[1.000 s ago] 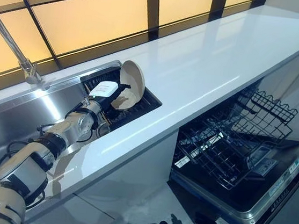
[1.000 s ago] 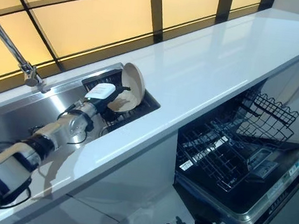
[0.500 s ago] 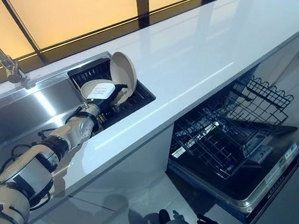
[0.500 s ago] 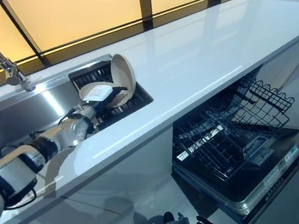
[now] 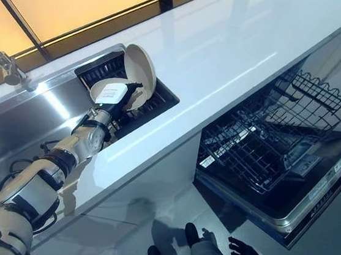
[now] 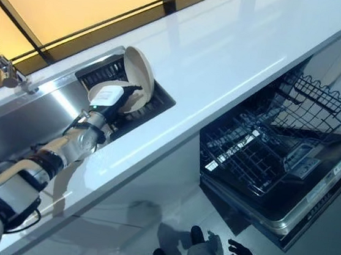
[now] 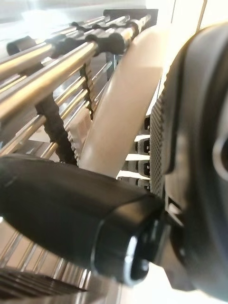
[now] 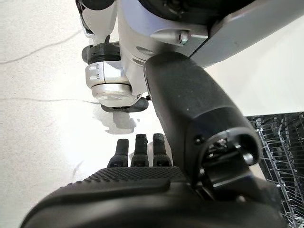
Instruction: Pick up plates and place into dishwasher.
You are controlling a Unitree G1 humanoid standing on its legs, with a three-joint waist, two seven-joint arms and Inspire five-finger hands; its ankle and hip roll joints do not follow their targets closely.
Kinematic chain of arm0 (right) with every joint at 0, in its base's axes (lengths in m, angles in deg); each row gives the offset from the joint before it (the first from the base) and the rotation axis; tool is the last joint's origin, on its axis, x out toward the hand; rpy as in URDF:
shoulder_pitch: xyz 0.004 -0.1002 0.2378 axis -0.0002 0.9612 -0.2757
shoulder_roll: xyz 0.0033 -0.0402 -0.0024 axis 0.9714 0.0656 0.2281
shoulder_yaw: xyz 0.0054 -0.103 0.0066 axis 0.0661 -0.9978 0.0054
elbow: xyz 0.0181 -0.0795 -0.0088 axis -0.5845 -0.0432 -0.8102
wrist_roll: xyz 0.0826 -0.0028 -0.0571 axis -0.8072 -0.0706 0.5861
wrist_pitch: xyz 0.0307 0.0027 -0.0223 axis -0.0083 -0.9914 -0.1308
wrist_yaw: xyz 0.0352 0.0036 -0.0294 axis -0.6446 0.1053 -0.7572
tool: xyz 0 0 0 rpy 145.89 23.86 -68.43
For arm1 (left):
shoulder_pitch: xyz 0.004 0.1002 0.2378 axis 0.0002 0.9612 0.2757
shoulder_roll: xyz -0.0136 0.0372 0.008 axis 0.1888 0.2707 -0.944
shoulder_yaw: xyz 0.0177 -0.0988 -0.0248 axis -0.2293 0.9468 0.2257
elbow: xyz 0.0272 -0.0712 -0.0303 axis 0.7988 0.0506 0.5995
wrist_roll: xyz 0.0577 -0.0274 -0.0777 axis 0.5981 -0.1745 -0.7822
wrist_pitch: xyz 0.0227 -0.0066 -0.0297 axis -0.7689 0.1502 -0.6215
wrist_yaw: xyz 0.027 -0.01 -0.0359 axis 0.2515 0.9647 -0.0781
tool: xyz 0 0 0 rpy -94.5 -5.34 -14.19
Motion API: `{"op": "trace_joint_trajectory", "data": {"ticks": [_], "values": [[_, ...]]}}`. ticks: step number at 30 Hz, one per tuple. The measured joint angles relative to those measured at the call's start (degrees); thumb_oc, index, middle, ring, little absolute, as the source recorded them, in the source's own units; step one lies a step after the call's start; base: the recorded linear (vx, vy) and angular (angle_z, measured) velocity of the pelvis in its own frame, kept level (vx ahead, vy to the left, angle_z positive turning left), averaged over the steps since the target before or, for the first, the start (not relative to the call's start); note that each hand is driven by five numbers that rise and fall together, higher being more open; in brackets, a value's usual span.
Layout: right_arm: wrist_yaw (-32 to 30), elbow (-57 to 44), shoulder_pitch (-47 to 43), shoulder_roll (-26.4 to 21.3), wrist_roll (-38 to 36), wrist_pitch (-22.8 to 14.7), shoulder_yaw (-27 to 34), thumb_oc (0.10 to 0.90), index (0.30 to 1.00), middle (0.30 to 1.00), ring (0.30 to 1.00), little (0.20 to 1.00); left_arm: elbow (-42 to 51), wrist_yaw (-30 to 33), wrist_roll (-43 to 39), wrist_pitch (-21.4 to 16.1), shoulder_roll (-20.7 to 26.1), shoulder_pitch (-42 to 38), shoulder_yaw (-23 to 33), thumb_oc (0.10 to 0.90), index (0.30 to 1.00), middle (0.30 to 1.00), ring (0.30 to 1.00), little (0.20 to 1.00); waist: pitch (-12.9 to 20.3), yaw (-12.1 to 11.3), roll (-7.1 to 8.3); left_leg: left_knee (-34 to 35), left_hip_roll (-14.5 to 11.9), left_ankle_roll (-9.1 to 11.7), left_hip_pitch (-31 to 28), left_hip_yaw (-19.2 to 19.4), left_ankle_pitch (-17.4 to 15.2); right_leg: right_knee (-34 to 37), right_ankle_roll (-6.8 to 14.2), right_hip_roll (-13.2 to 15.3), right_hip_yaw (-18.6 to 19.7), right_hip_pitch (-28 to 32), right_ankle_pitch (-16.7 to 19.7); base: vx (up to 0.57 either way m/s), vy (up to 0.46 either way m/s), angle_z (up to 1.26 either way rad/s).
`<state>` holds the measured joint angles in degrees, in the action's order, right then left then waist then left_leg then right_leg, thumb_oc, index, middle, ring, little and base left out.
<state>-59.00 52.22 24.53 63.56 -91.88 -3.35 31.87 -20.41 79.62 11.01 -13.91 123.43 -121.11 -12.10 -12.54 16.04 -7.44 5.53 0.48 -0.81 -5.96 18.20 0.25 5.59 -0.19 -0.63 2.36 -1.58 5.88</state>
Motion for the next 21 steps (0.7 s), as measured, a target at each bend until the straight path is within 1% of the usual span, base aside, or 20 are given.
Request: {"op": "trace_joint_trajectory", "data": {"ticks": [3,5,12,13,15,17,21], "values": [[0.0,-0.1,0.0,0.0,0.0,-0.1,0.6,0.8,0.9,0.9,0.9,0.9,0.0,0.0,0.5,0.0,0.5,-1.0,0.0,0.8,0.9,0.9,0.9,0.9,-1.1,0.1,-0.22,0.0,0.0,0.0,0.2,-0.1,0.2,0.0,0.0,0.0,-0.1,-0.1,0.0,0.04,0.039,0.03],[0.0,-0.2,0.0,-0.2,0.0,-0.1,0.7,0.8,0.9,0.9,0.9,0.9,0.0,0.0,2.4,0.0,0.8,-1.5,-0.1,0.8,0.9,0.9,0.9,0.9,-1.6,0.2,-0.4,0.0,-0.1,0.0,0.2,-0.3,0.3,0.0,0.0,0.0,-0.1,-0.1,0.0,0.04,0.031,0.02],[0.3,-1.0,0.0,-0.6,0.0,0.1,0.7,0.8,0.9,0.9,0.9,0.9,0.0,0.0,5.5,0.0,1.1,-2.0,-0.2,0.8,0.9,0.9,0.9,0.9,-1.7,0.7,-0.9,0.0,-0.1,0.0,0.4,-0.7,0.5,0.0,-0.2,0.0,-0.5,-0.1,0.2,0.0,0.004,0.02],[0.4,-1.4,0.1,-0.8,0.0,0.1,0.7,0.8,0.9,0.9,0.9,0.9,0.0,0.0,5.8,0.1,1.3,-2.3,-0.4,0.8,0.9,0.9,0.9,0.9,-1.7,0.8,-1.21,0.0,0.0,0.0,0.4,-0.8,0.6,0.0,-0.2,0.0,-0.5,0.0,0.2,0.0,0.0,0.0],[0.4,-1.7,0.1,-0.9,0.1,0.2,0.9,0.8,0.9,0.9,0.9,0.9,0.0,-0.2,6.6,0.1,1.6,-2.7,-0.8,0.8,0.9,0.9,0.9,0.9,-1.8,0.9,-1.35,0.0,0.0,0.0,0.3,-0.9,0.6,0.0,-0.2,0.0,-0.6,0.0,0.2,0.0,0.0,0.0],[0.7,-1.8,0.1,-0.9,0.1,0.4,1.2,0.8,0.9,0.9,0.9,0.9,0.0,-0.6,6.7,0.5,1.8,-2.9,-0.9,0.8,0.9,0.9,0.9,0.9,-1.9,1.0,-1.54,0.0,0.0,0.0,0.3,-1.0,0.6,-0.1,-0.4,0.1,-0.9,0.2,0.3,0.01,0.017,0.05],[1.1,-2.0,0.0,-1.2,0.1,0.5,1.9,0.8,0.9,0.9,0.9,0.9,0.0,-1.4,8.3,2.5,1.8,-3.2,-1.0,0.8,0.9,0.9,0.9,0.9,-2.5,1.6,-2.14,0.0,0.0,-0.3,-0.3,-1.4,0.8,-0.2,-0.4,0.1,-1.1,0.9,0.3,0.0,0.01,0.03]]}}
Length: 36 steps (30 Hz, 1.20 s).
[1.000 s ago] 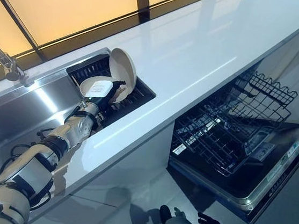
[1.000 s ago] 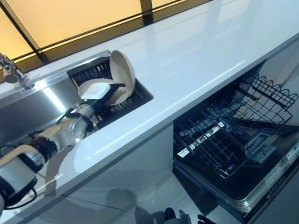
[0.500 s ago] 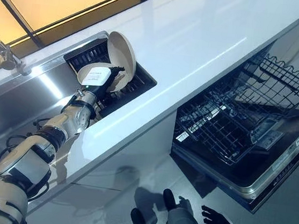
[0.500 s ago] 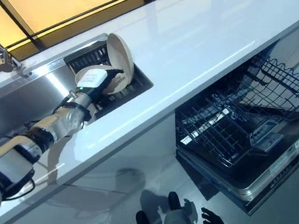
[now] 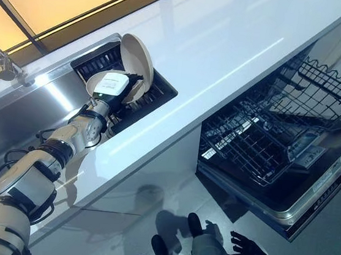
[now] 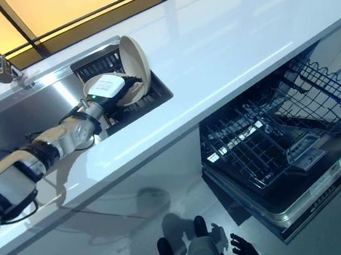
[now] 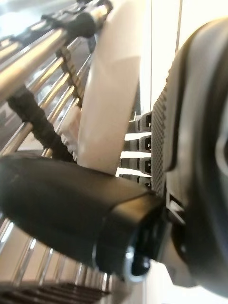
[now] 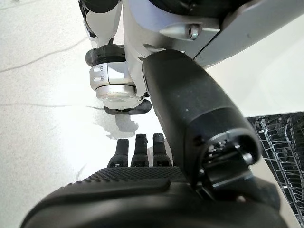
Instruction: Pick up plates and place into dishwasher.
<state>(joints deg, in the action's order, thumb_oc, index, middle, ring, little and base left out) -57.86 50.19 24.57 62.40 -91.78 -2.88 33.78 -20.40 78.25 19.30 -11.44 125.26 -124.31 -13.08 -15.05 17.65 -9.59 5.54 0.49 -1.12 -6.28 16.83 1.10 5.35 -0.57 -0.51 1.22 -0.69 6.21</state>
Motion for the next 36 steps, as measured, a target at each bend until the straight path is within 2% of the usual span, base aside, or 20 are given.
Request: {"op": "trace_joint_trajectory", "data": {"ticks": [3,4,5,6,14,22,29,36], "values": [[0.2,0.0,0.0,-0.1,0.0,0.2,1.0,0.8,0.9,0.9,0.9,0.9,-0.3,-0.8,1.4,1.7,0.0,-0.2,-0.1,0.8,0.9,0.9,0.9,0.9,-0.2,0.9,-0.5,0.0,0.0,0.0,-0.1,-0.1,0.0,0.0,0.0,0.0,0.0,0.2,0.0,0.0,0.0,0.0],[0.2,0.0,0.0,-0.4,0.0,0.5,1.0,0.8,0.9,0.9,0.9,0.9,-0.4,-1.0,1.9,2.1,0.0,-0.3,-0.1,0.473,0.62,0.62,0.62,0.573,-0.3,1.2,-0.67,0.0,0.0,0.0,-0.2,-0.1,0.0,0.0,0.0,0.0,0.0,0.2,0.0,0.0,0.0,0.0],[0.2,0.0,0.0,-0.5,0.1,0.8,1.0,0.8,0.9,0.9,0.9,0.9,-0.6,-1.2,2.3,2.6,0.0,-0.3,-0.2,0.254,0.432,0.432,0.432,0.354,-0.2,1.4,-0.78,0.0,0.0,0.0,-0.3,-0.1,0.0,0.0,0.0,0.0,0.0,0.3,0.0,0.0,0.0,0.0],[0.2,0.0,0.0,-0.5,0.2,1.0,1.0,0.8,0.9,0.9,0.9,0.9,-1.1,-2.1,3.0,3.1,0.0,-0.5,-0.2,0.1,0.3,0.3,0.3,0.2,-0.2,1.5,-0.79,0.0,-0.1,0.0,-0.5,-0.1,0.0,0.0,0.0,-0.1,0.0,0.5,0.0,0.0,0.0,0.0],[0.4,-0.1,0.1,-0.5,0.6,1.5,1.2,0.8,0.9,0.9,0.9,0.9,-1.9,-4.0,2.9,5.0,0.0,-1.0,-0.3,0.1,0.3,0.3,0.3,0.2,-0.3,2.2,-0.85,0.0,-0.1,0.1,-1.2,0.0,0.0,0.0,-0.1,-0.1,0.1,1.1,0.0,0.0,0.0,0.0],[1.1,-0.9,0.5,-1.6,1.2,1.7,2.1,0.8,0.9,0.9,0.9,0.9,-7.5,-5.5,4.1,7.6,1.8,-3.8,-0.2,0.1,0.3,0.3,0.3,0.2,0.1,2.1,-2.33,0.0,-0.2,0.1,-1.6,-0.1,0.1,0.0,-0.2,-0.2,-0.1,1.8,0.0,-0.01,-0.002,0.01],[1.1,-1.7,0.7,-1.8,1.3,1.7,2.1,0.8,0.9,0.9,0.9,0.9,-7.9,-5.7,4.2,7.2,1.9,-3.7,-0.2,0.1,0.3,0.3,0.3,0.2,0.1,1.8,-2.33,0.0,-0.2,0.1,-2.0,-0.2,0.1,0.0,-0.2,-0.1,-0.2,2.2,0.0,-0.01,-0.003,0.0],[1.1,-4.0,1.1,-2.4,1.8,1.3,2.0,0.8,0.9,0.9,0.9,0.9,-7.9,-5.5,3.9,4.3,2.7,-3.7,-0.2,0.1,0.3,0.3,0.3,0.2,0.1,1.7,-2.32,0.0,-0.2,0.1,-2.3,-0.7,0.2,0.0,-0.4,-0.1,-0.6,2.7,0.2,-0.01,-0.003,0.03]]}}
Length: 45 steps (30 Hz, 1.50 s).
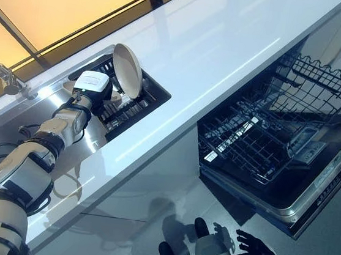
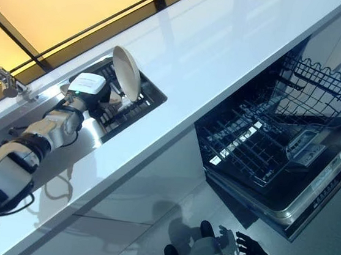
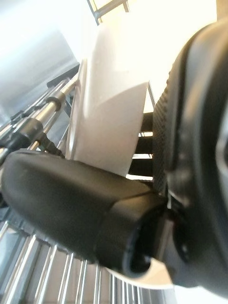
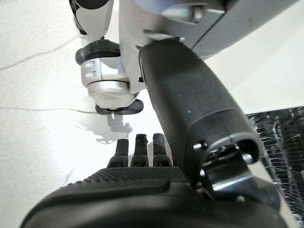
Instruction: Pick up plates and place into dishwasher.
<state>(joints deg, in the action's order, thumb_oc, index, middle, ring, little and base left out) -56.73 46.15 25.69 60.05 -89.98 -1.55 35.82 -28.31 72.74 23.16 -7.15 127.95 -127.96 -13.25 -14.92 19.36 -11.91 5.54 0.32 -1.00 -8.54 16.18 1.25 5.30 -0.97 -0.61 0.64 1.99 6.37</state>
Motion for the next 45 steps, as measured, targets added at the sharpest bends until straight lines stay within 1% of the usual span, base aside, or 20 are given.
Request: {"op": "trace_joint_trajectory", "data": {"ticks": [5,8,9,10,11,12,13,16,18,21,23,25,26,30,32,34,36,37,40,45], "values": [[0.0,-3.9,0.6,-0.8,-0.4,-0.7,0.0,0.8,0.9,0.9,0.9,0.9,1.3,0.3,-1.2,-0.7,0.2,0.2,0.1,0.1,0.3,0.3,0.3,0.2,0.0,-0.7,0.06,0.0,0.0,0.0,-0.4,-0.2,0.0,0.0,0.0,0.0,-0.1,0.5,0.0,-0.01,-0.007,0.03],[0.5,-8.2,1.5,-1.4,-2.4,-1.0,0.0,0.8,0.9,0.9,0.9,0.9,4.1,0.6,-1.2,-1.1,1.2,1.7,0.4,0.1,0.3,0.3,0.3,0.2,0.0,-0.7,0.09,0.0,0.0,0.0,-0.5,-0.3,0.0,0.0,0.0,0.0,-0.1,0.6,0.0,0.0,0.0,0.0],[1.5,-12.5,2.1,-1.9,-3.7,-1.4,0.0,0.8,0.9,0.9,0.9,0.9,7.2,0.7,-1.2,-1.8,2.2,3.5,0.6,0.1,0.3,0.3,0.3,0.2,-0.1,-0.7,0.45,0.0,0.0,0.0,-1.2,-0.3,0.0,0.0,0.0,-0.1,-0.1,1.2,0.0,0.0,0.0,0.0],[1.7,-13.2,2.0,-1.9,-4.0,-1.6,0.0,0.8,0.9,0.9,0.9,0.9,7.7,0.7,-1.2,-1.9,2.3,3.8,0.6,0.1,0.3,0.3,0.3,0.2,-0.1,-0.7,0.55,0.0,0.0,0.0,-1.3,-0.3,0.0,0.0,0.0,-0.1,-0.1,1.4,0.0,0.0,0.0,0.0],[3.1,-17.0,2.2,-2.3,-5.4,-1.3,0.0,0.8,0.9,0.9,0.9,0.9,10.5,0.7,-1.2,-1.7,3.0,5.3,1.2,0.1,0.3,0.3,0.3,0.2,0.0,-0.9,0.81,0.0,0.0,0.0,-1.3,-0.3,0.0,0.0,0.1,-0.1,-0.1,1.5,-0.1,0.0,0.0,0.0],[5.2,-20.7,2.9,-2.5,-6.7,-2.3,0.0,0.8,0.9,0.9,0.9,0.9,12.5,1.0,-1.2,-2.1,3.6,6.4,1.5,0.1,0.3,0.3,0.3,0.2,0.1,-0.9,1.21,0.0,0.0,0.0,-1.5,-0.4,0.0,0.0,0.3,0.0,0.0,1.5,-0.2,0.0,0.0,0.0],[6.0,-21.7,2.5,-2.3,-7.2,-2.6,0.0,0.8,0.9,0.9,0.9,0.9,12.7,1.1,-1.2,-2.3,3.6,6.5,1.5,0.1,0.3,0.3,0.3,0.2,0.2,-1.0,1.42,0.0,0.0,0.0,-1.6,-0.4,0.0,0.0,0.3,-0.1,0.0,1.6,-0.2,0.0,0.0,0.0],[14.2,-32.4,1.0,-1.5,-14.6,-2.8,0.1,0.8,0.9,0.9,0.9,0.9,13.4,1.2,-1.2,-4.0,4.1,7.5,1.7,0.1,0.3,0.3,0.3,0.2,1.0,-1.6,3.36,0.0,0.0,0.1,-1.9,-0.3,0.1,0.0,0.3,-0.1,0.1,1.9,-0.2,-0.01,-0.042,-0.01],[17.0,-36.0,0.7,-1.0,-17.5,-2.5,0.5,0.8,0.9,0.9,0.9,0.9,13.4,1.2,-1.2,-4.9,4.6,7.5,1.7,0.1,0.3,0.3,0.3,0.2,1.5,-1.8,4.24,0.0,-0.1,0.1,-1.9,-0.3,0.1,0.0,0.3,-0.1,0.1,1.9,-0.2,-0.01,-0.018,0.0],[24.2,-41.5,0.7,-0.1,-24.7,0.8,2.0,0.8,0.9,0.9,0.9,0.9,13.1,1.2,-1.2,-6.7,5.8,7.6,1.7,0.1,0.3,0.3,0.3,0.2,2.4,-1.9,5.74,0.0,-0.1,0.0,-1.9,-0.1,0.1,0.0,0.2,-0.2,0.2,1.9,-0.2,-0.02,-0.021,-0.01],[29.0,-44.2,0.7,1.0,-28.6,5.6,3.8,0.8,0.9,0.9,0.9,0.9,12.5,1.2,-1.2,-7.5,5.9,7.7,1.7,0.1,0.3,0.3,0.3,0.2,3.0,-1.9,6.57,0.0,-0.1,0.0,-2.0,0.2,0.2,0.0,0.0,-0.1,0.3,1.9,0.0,-0.03,-0.028,-0.02],[30.3,-45.0,0.7,1.5,-29.7,7.4,4.4,0.8,0.9,0.9,0.9,0.9,12.1,1.2,-1.2,-7.9,5.9,7.7,1.7,0.1,0.3,0.3,0.3,0.2,3.2,-1.9,6.84,0.0,-0.1,0.0,-2.1,0.3,0.1,0.0,0.0,-0.1,0.4,1.9,0.0,-0.03,-0.015,-0.03],[33.1,-48.5,0.7,2.0,-30.9,12.0,6.0,0.8,0.9,0.9,0.9,0.9,11.6,1.4,-1.2,-8.4,5.9,7.7,1.7,0.1,0.3,0.3,0.3,0.2,3.4,-1.8,7.2,0.0,0.0,-0.1,-2.1,0.5,0.1,0.0,-0.1,-0.1,0.5,1.9,0.1,-0.03,-0.015,-0.03],[35.3,-53.2,0.2,2.0,-34.5,16.4,8.3,0.8,0.9,0.9,0.9,0.9,11.7,2.0,-1.0,-9.4,5.9,7.7,1.7,0.1,0.3,0.3,0.3,0.2,3.7,-1.8,7.39,0.0,0.0,-0.1,-2.2,0.6,0.0,0.0,-0.1,-0.1,0.6,2.0,0.1,-0.04,-0.018,-0.02],[34.6,-54.3,-0.8,2.1,-36.7,16.3,11.1,0.8,0.9,0.9,0.9,0.9,11.6,2.3,-1.0,-9.4,5.9,7.7,1.7,0.1,0.3,0.3,0.3,0.2,3.9,-1.7,7.47,0.0,0.0,-0.1,-2.3,0.9,0.0,0.0,-0.1,-0.2,0.8,1.9,0.1,-0.03,-0.003,-0.06],[32.2,-54.7,-2.0,2.1,-36.8,15.1,14.0,0.8,0.9,0.9,0.9,0.9,11.6,2.4,-1.0,-9.5,5.9,7.7,1.7,0.1,0.3,0.3,0.3,0.2,4.2,-1.8,7.56,0.0,0.0,0.0,-2.5,1.6,0.0,0.0,-0.1,-0.3,1.4,1.9,0.1,-0.03,0.005,-0.14],[28.6,-54.7,-2.8,2.1,-36.8,12.0,18.4,0.8,0.9,0.9,0.9,0.9,12.2,2.6,-1.0,-9.8,6.4,7.8,2.0,0.1,0.3,0.3,0.3,0.2,4.5,-1.6,7.59,0.0,-0.1,0.0,-2.8,2.1,-0.2,0.0,0.1,-0.4,2.1,2.0,-0.1,-0.02,0.01,-0.16],[27.8,-54.7,-2.8,2.1,-36.8,11.2,19.7,0.8,0.9,0.9,0.9,0.9,12.5,2.7,-1.0,-10.2,6.6,8.0,2.1,0.1,0.3,0.3,0.3,0.2,4.6,-1.3,7.59,0.0,-0.1,0.0,-2.8,2.1,-0.2,0.0,0.1,-0.4,2.1,2.0,-0.1,-0.03,0.011,-0.08],[25.3,-54.7,-2.7,1.8,-36.7,8.2,21.4,0.8,0.9,0.9,0.9,0.9,15.6,2.7,-0.9,-10.5,7.6,9.6,3.2,0.1,0.3,0.3,0.3,0.2,5.3,-0.4,7.55,0.0,-0.2,0.1,-2.8,2.6,-0.4,0.0,0.1,-0.6,2.7,1.8,-0.1,-0.03,0.01,-0.11],[23.1,-54.7,-2.7,1.7,-35.5,4.8,20.5,0.8,0.9,0.9,0.9,0.9,21.0,3.1,-0.9,-10.6,7.7,9.6,3.2,0.1,0.3,0.3,0.3,0.2,5.8,-0.2,7.47,0.0,-0.3,0.2,-3.0,3.1,-0.6,0.0,-0.2,-0.8,3.4,1.8,0.2,-0.01,0.001,-0.07]]}}
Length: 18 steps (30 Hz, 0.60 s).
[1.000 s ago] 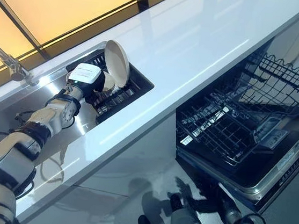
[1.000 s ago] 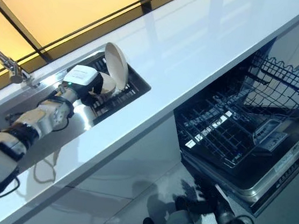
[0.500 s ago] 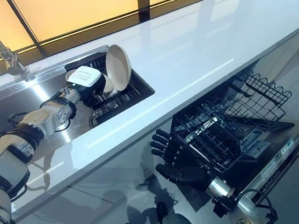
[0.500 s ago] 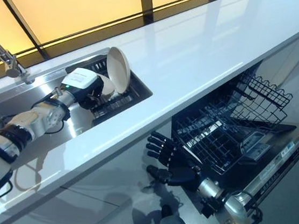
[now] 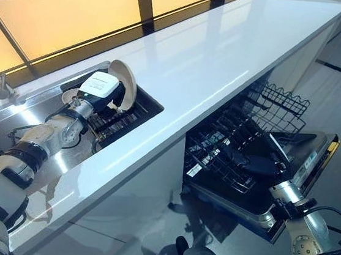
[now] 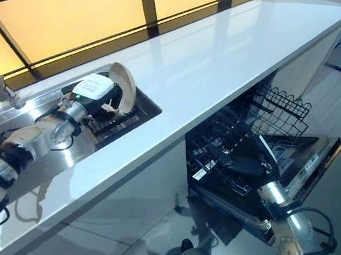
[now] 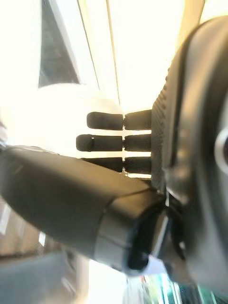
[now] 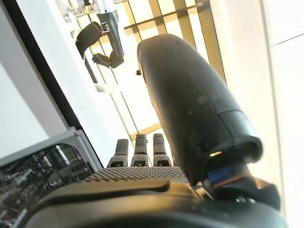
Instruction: Pick up plates and place into dishwasher.
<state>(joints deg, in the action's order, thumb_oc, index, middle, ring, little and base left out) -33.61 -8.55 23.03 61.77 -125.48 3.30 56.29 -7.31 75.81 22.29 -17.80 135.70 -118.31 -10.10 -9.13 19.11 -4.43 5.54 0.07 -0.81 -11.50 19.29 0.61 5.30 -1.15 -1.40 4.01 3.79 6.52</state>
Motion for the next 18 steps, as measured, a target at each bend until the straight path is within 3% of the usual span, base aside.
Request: {"op": "trace_joint_trajectory", "data": {"ticks": [14,15,16,17,18], "values": [[-6.9,0.0,-0.2,-2.5,4.0,-6.9,-3.7,0.8,0.9,0.9,0.9,0.9,6.2,0.7,-0.1,0.1,1.0,0.0,-0.2,0.1,0.3,0.3,0.3,0.2,0.4,-0.9,-0.41,0.0,0.0,0.0,-0.1,-0.8,0.0,0.0,-0.1,0.1,-0.6,0.3,0.0,0.0,0.0,0.02],[-7.0,0.0,-0.3,-2.6,4.0,-7.1,-3.7,0.8,0.9,0.9,0.9,0.9,6.2,0.7,-0.1,0.2,1.0,0.0,-0.2,0.177,0.366,0.366,0.366,0.277,0.4,-1.0,-0.45,0.0,0.0,0.0,-0.1,-0.8,0.0,0.0,-0.1,0.1,-0.7,0.3,0.0,0.01,0.009,0.07],[-7.1,0.0,-0.8,-2.6,4.0,-7.2,-3.9,0.8,0.9,0.9,0.9,0.9,6.2,0.7,-0.1,0.3,1.0,0.0,-0.2,0.6,0.728,0.728,0.728,0.7,0.4,-1.2,-0.51,0.0,0.0,0.0,-0.1,-1.1,0.0,0.0,-0.1,0.1,-0.9,0.4,0.0,0.01,0.011,0.07],[-7.4,0.0,-1.1,-2.7,4.0,-7.5,-4.2,0.8,0.9,0.9,0.9,0.9,6.1,0.7,-0.1,0.4,1.0,0.0,-0.2,0.8,0.9,0.9,0.9,0.9,0.4,-1.2,-0.55,0.0,0.0,0.0,-0.1,-1.2,0.0,0.0,-0.1,0.1,-1.1,0.4,0.0,0.01,0.015,0.09],[-7.7,0.0,-1.4,-2.8,4.0,-8.0,-5.0,0.8,0.9,0.9,0.9,0.9,6.1,0.7,-0.2,0.5,1.0,0.0,-0.2,0.8,0.9,0.9,0.9,0.9,0.5,-1.4,-0.62,0.0,0.0,0.0,-0.1,-1.3,0.0,0.0,-0.1,0.2,-1.3,0.5,0.0,0.01,0.01,0.06]]}}
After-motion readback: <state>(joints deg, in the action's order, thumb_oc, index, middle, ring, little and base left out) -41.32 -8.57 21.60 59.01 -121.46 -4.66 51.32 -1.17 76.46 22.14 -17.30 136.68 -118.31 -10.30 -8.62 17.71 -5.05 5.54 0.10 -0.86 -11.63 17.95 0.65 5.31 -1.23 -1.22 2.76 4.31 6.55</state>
